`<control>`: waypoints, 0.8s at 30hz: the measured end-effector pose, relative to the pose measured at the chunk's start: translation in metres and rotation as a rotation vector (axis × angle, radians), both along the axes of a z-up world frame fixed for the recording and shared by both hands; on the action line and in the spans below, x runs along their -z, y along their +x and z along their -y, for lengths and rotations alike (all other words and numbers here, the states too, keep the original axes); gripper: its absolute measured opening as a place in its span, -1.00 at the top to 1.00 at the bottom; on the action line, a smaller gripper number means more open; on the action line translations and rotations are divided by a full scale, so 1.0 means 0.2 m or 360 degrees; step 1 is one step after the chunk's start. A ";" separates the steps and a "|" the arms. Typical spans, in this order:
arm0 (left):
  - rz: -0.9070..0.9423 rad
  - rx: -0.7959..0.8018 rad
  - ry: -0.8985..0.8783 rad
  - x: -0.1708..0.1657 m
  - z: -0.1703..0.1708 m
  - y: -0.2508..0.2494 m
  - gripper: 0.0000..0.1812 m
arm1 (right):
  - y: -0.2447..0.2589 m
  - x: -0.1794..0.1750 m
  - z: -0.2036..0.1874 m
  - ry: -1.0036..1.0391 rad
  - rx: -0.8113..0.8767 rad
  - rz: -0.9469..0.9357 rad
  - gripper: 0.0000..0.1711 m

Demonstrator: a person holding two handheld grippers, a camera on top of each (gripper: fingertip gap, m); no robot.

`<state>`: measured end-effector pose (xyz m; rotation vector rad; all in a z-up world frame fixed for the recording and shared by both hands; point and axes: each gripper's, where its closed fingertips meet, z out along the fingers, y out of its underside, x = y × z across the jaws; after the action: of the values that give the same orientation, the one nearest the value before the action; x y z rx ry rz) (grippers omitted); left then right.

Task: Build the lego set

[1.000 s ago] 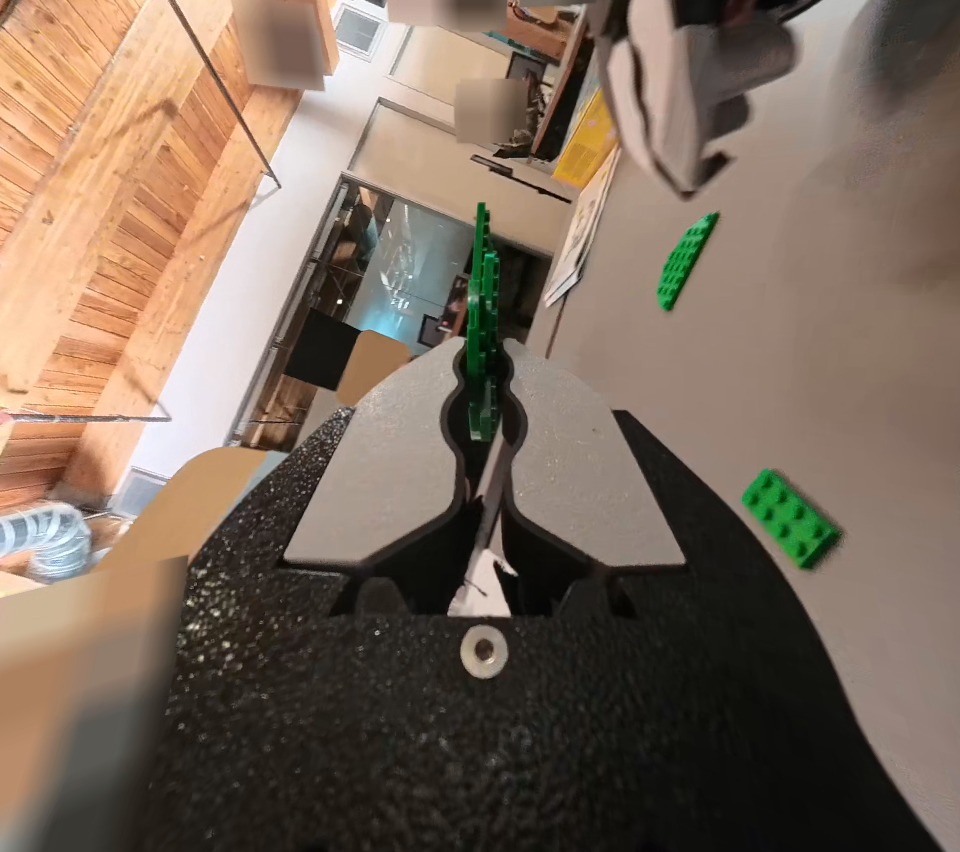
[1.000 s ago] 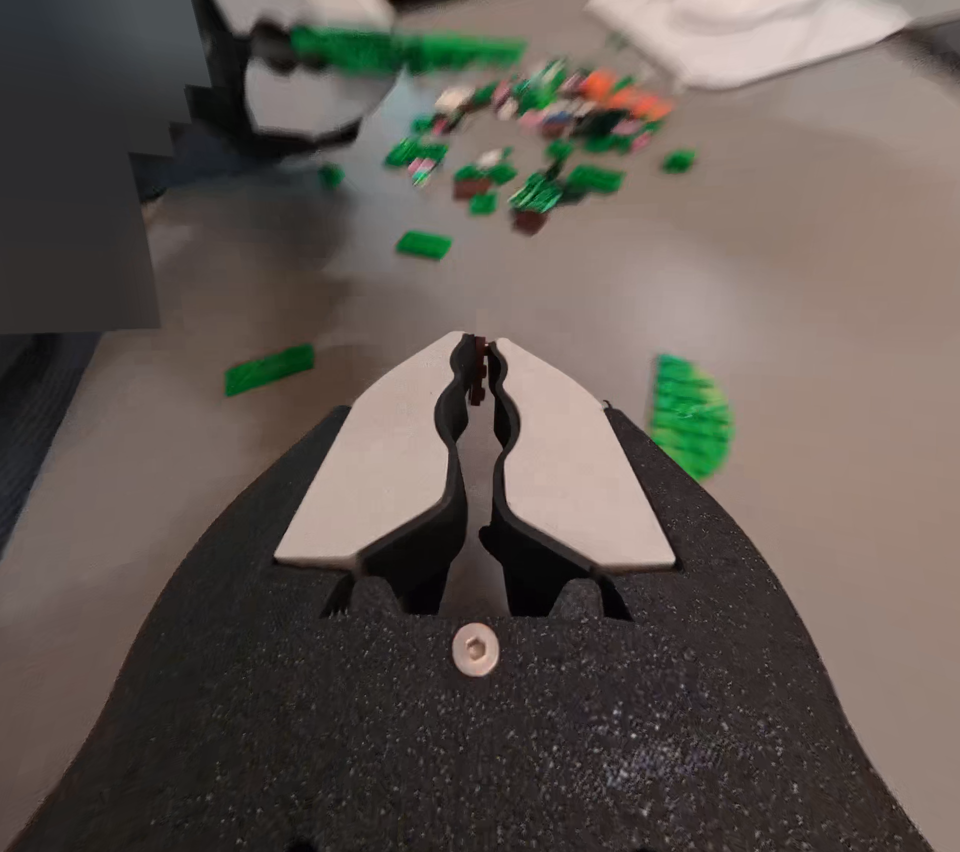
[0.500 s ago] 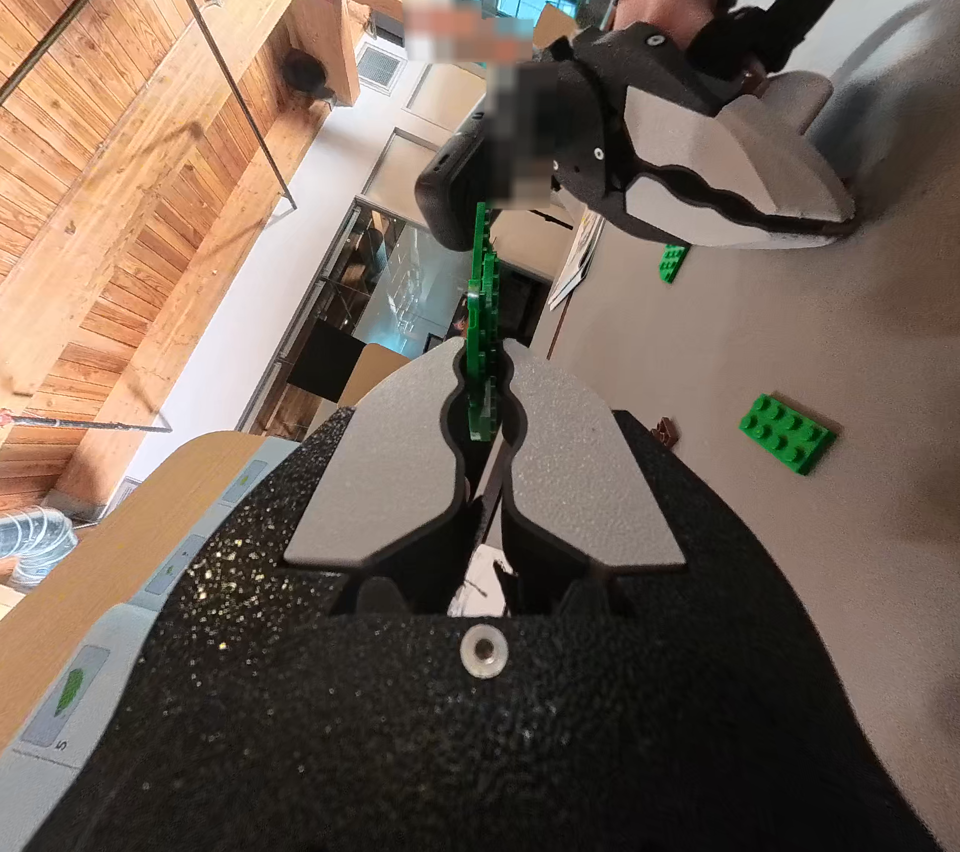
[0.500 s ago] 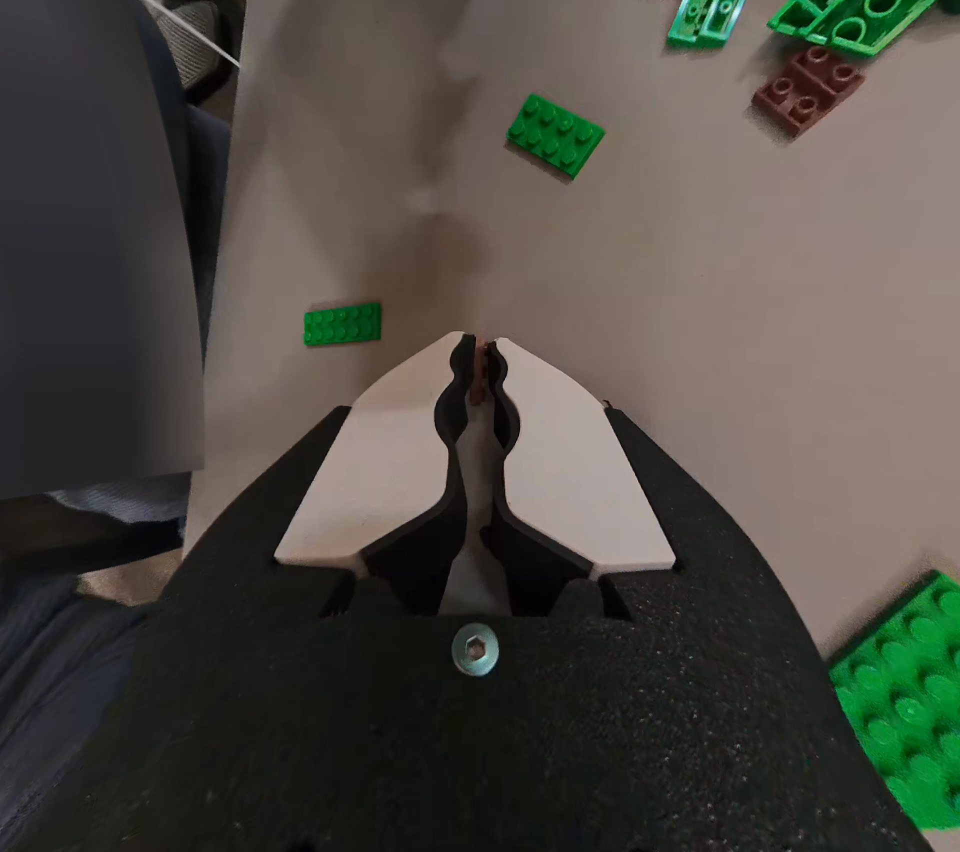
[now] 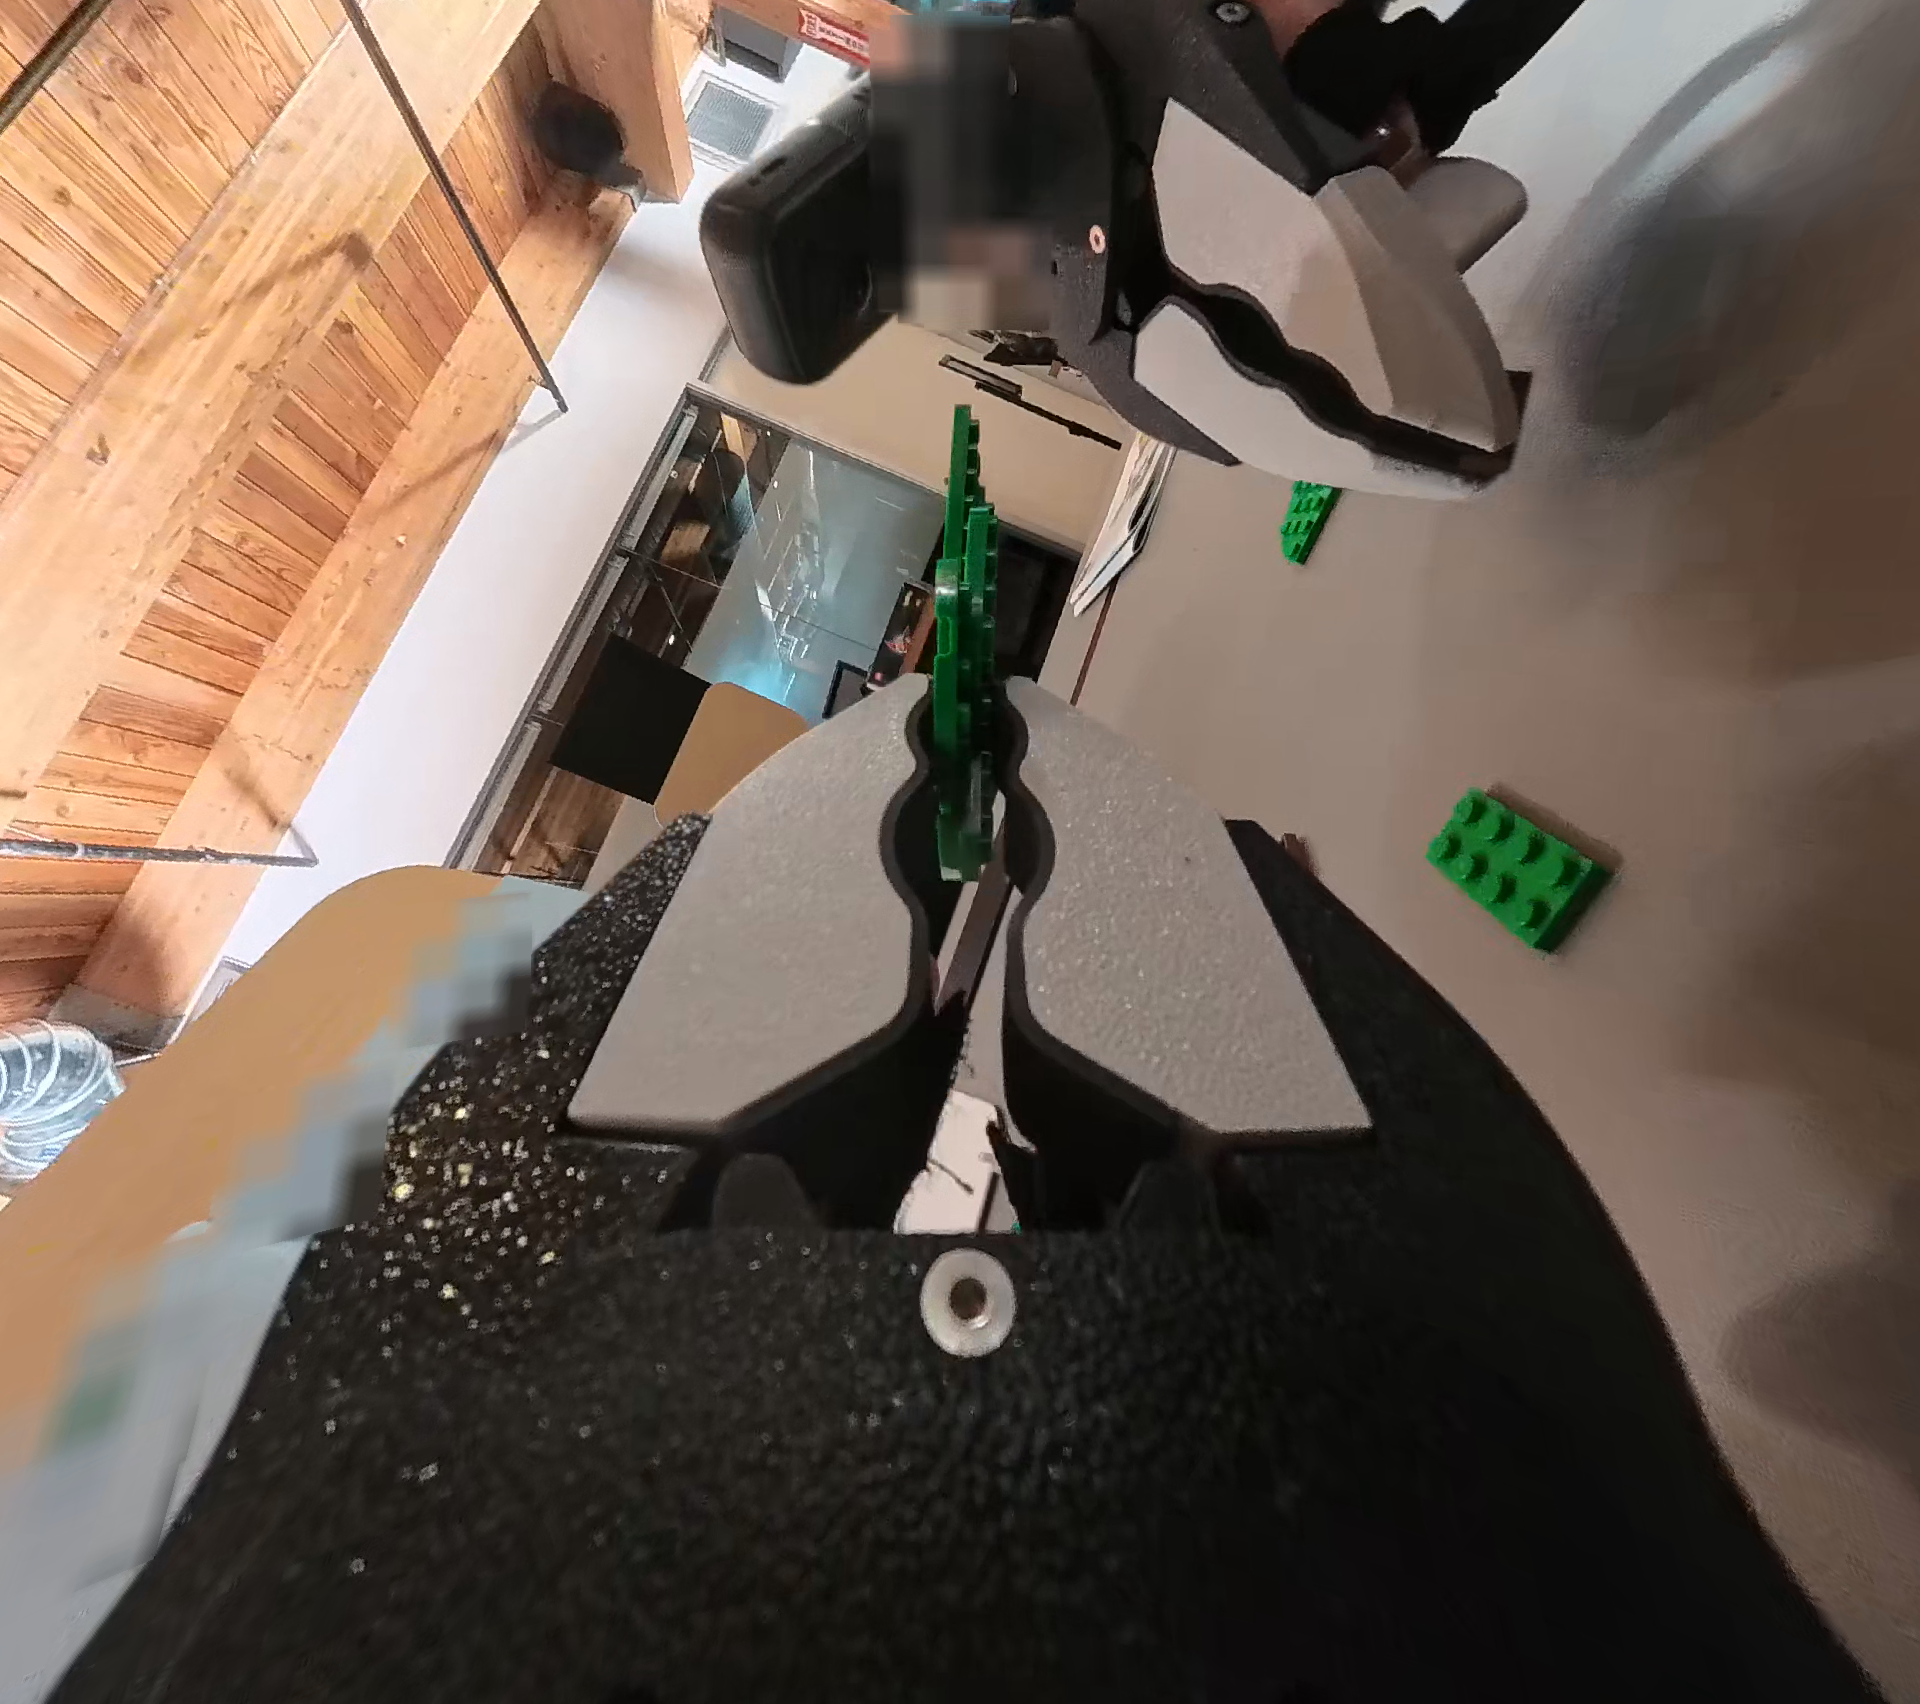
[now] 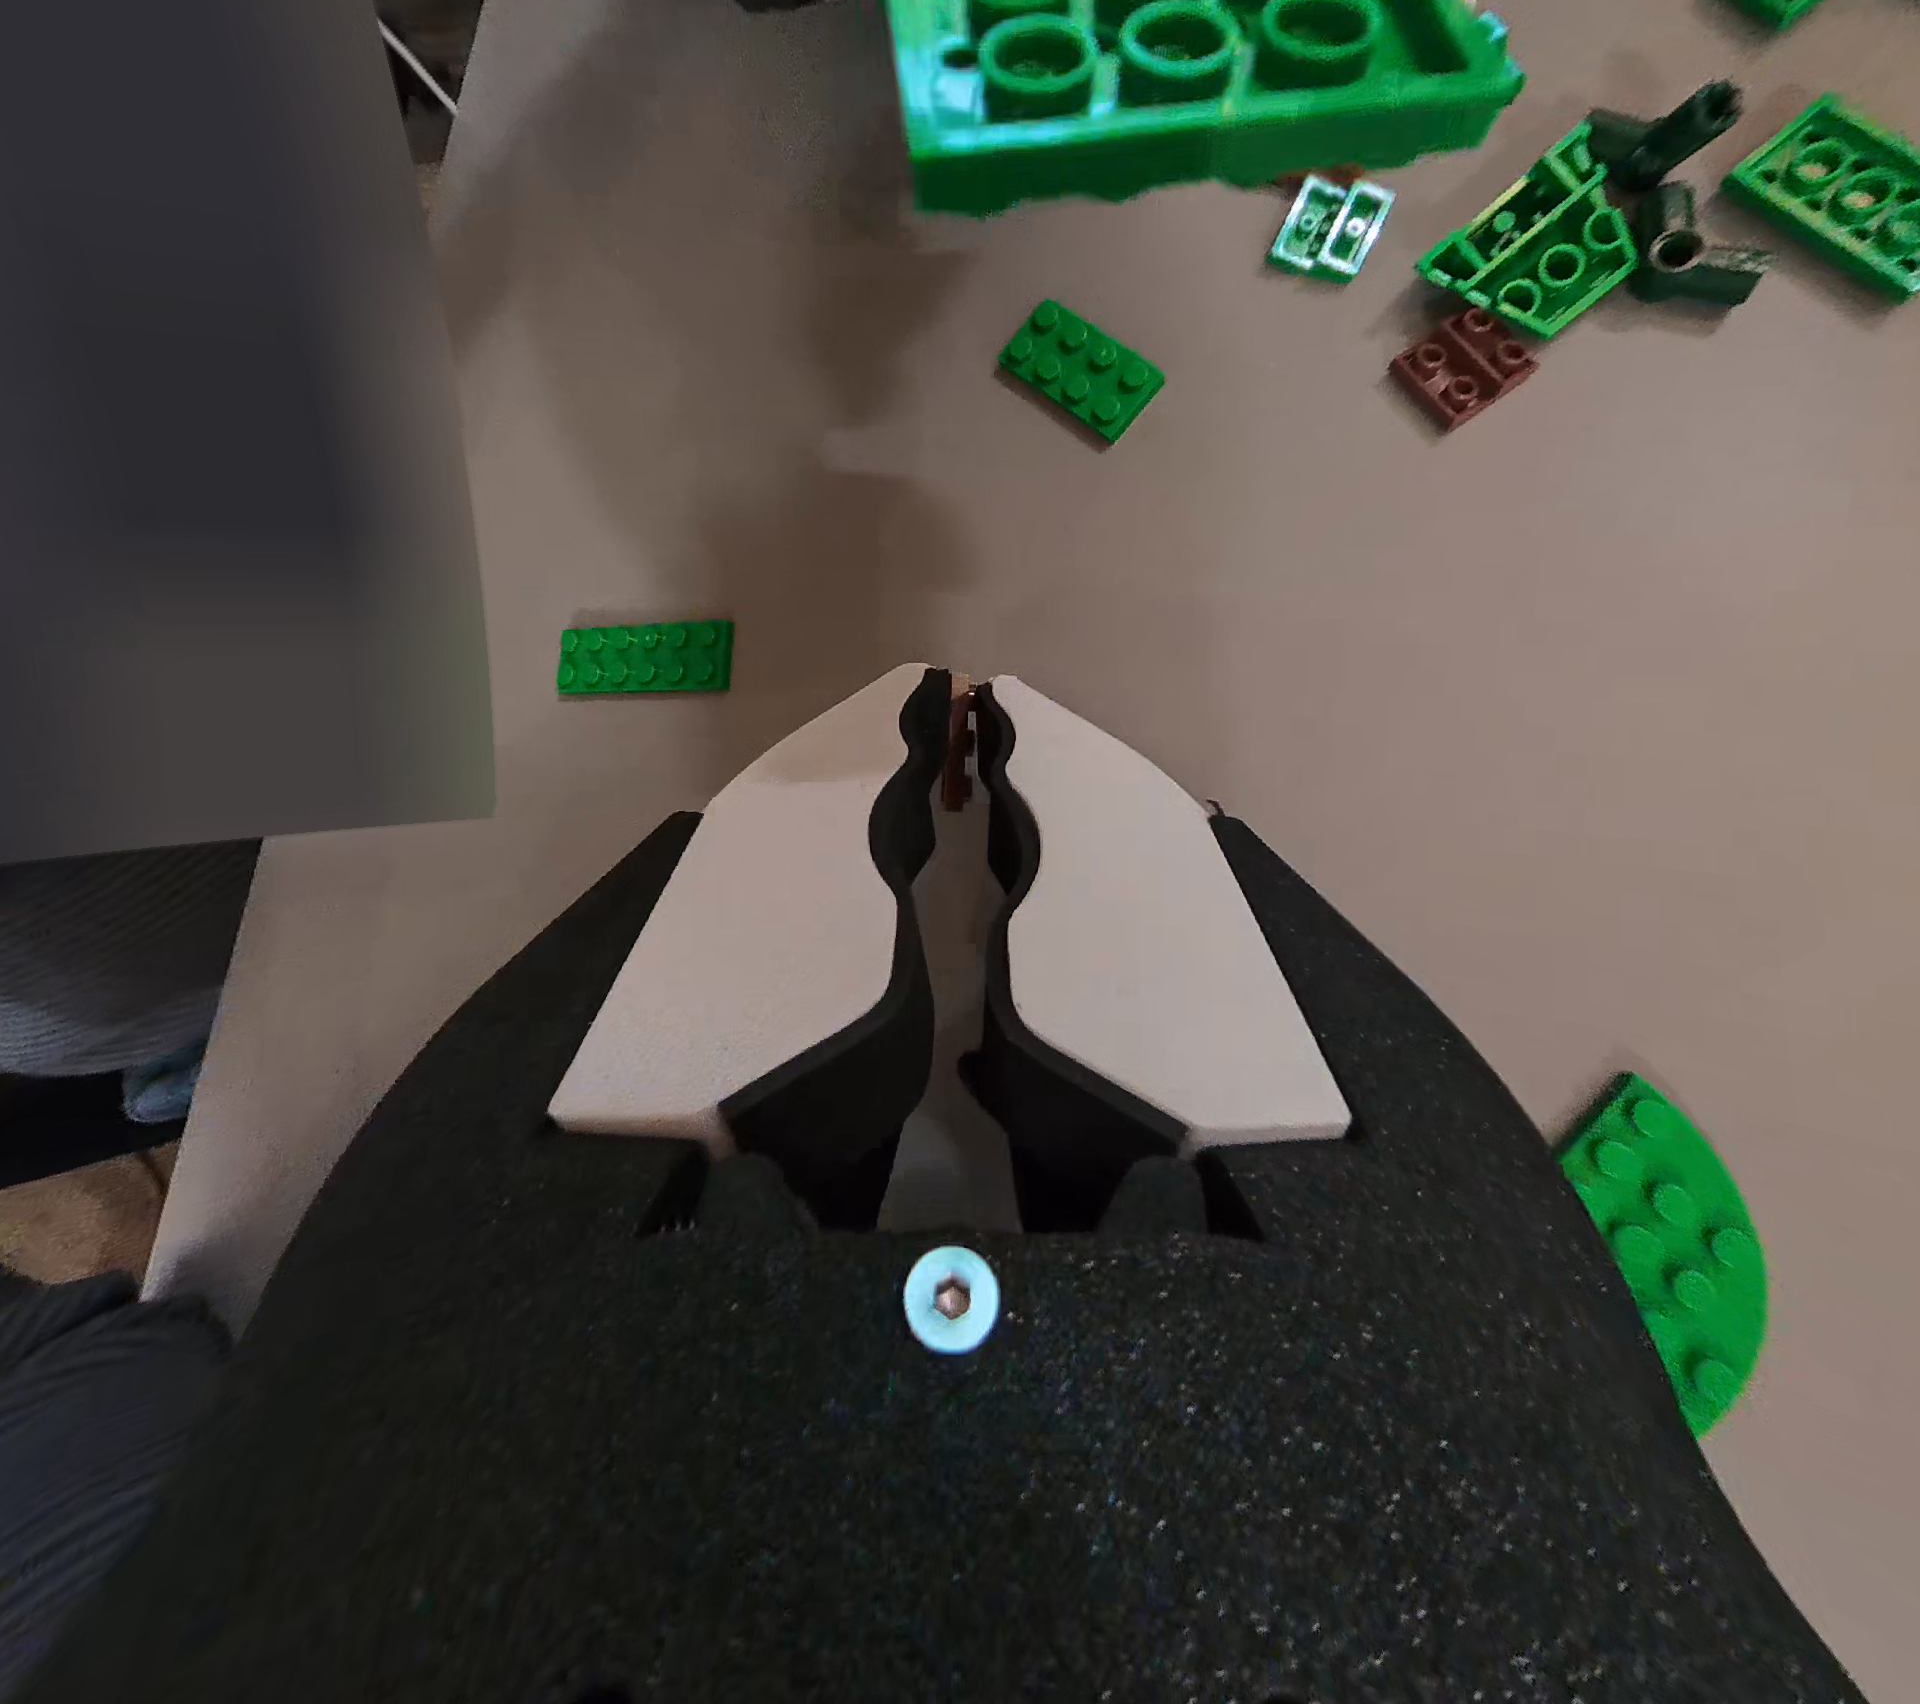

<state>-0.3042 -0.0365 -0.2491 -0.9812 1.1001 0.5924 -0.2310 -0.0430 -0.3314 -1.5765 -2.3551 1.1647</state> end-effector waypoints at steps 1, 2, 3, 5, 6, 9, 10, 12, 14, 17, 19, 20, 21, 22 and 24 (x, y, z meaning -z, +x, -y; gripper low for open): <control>0.0002 -0.0003 -0.0003 0.00 0.00 0.00 0.92 | 0.00 -0.01 0.00 0.0005 0.0002 -0.0011 0.95; 0.0002 -0.0005 -0.0005 0.00 0.00 -0.01 0.92 | 0.00 -0.01 0.00 0.0001 0.0001 -0.0011 0.95; 0.0001 -0.0005 -0.0009 0.00 0.00 -0.01 0.92 | 0.01 -0.01 0.00 -0.0003 0.0003 -0.0004 0.95; -0.0003 -0.0005 -0.0019 0.01 0.00 0.00 0.92 | 0.01 -0.01 -0.01 0.0002 0.0008 0.0014 0.95; -0.0006 -0.0004 -0.0021 0.01 0.00 0.00 0.92 | 0.02 0.00 -0.01 0.0010 0.0012 0.0021 0.95; -0.0006 -0.0003 -0.0030 0.01 0.00 0.00 0.92 | 0.02 0.01 -0.02 0.0032 0.0018 0.0039 0.95; -0.0004 -0.0003 -0.0033 0.01 0.00 0.00 0.92 | 0.02 0.01 -0.02 0.0038 0.0017 0.0038 0.95; 0.0004 -0.0003 -0.0038 0.01 0.00 0.00 0.92 | 0.02 0.01 -0.02 0.0051 0.0015 0.0035 0.95; 0.0007 -0.0001 -0.0043 0.01 0.00 0.00 0.92 | 0.01 0.01 -0.02 0.0067 0.0014 0.0034 0.95; 0.0166 0.0039 -0.0126 -0.02 0.00 -0.01 0.92 | 0.01 0.00 -0.03 0.0095 0.0017 0.0009 0.95; 0.0484 0.0151 -0.0346 -0.06 0.01 -0.01 0.91 | 0.00 -0.02 -0.03 0.0115 0.0021 -0.0014 0.95; 0.0647 0.0234 -0.0494 -0.07 0.01 -0.01 0.91 | 0.00 -0.02 -0.03 0.0126 0.0024 -0.0022 0.95; 0.0793 0.0328 -0.0673 -0.07 0.02 0.00 0.91 | 0.00 -0.03 -0.03 0.0141 0.0026 -0.0031 0.95; 0.0942 0.0415 -0.0839 -0.08 0.03 0.00 0.92 | 0.00 -0.04 -0.04 0.0162 0.0028 -0.0041 0.95; 0.1156 0.0630 -0.1112 -0.10 0.07 0.04 0.92 | 0.00 -0.05 -0.05 0.0205 0.0031 -0.0067 0.95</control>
<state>-0.2963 -0.0510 -0.2282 -1.3713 0.7929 -0.4963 -0.2313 -0.0330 -0.3216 -1.5149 -2.3317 1.0096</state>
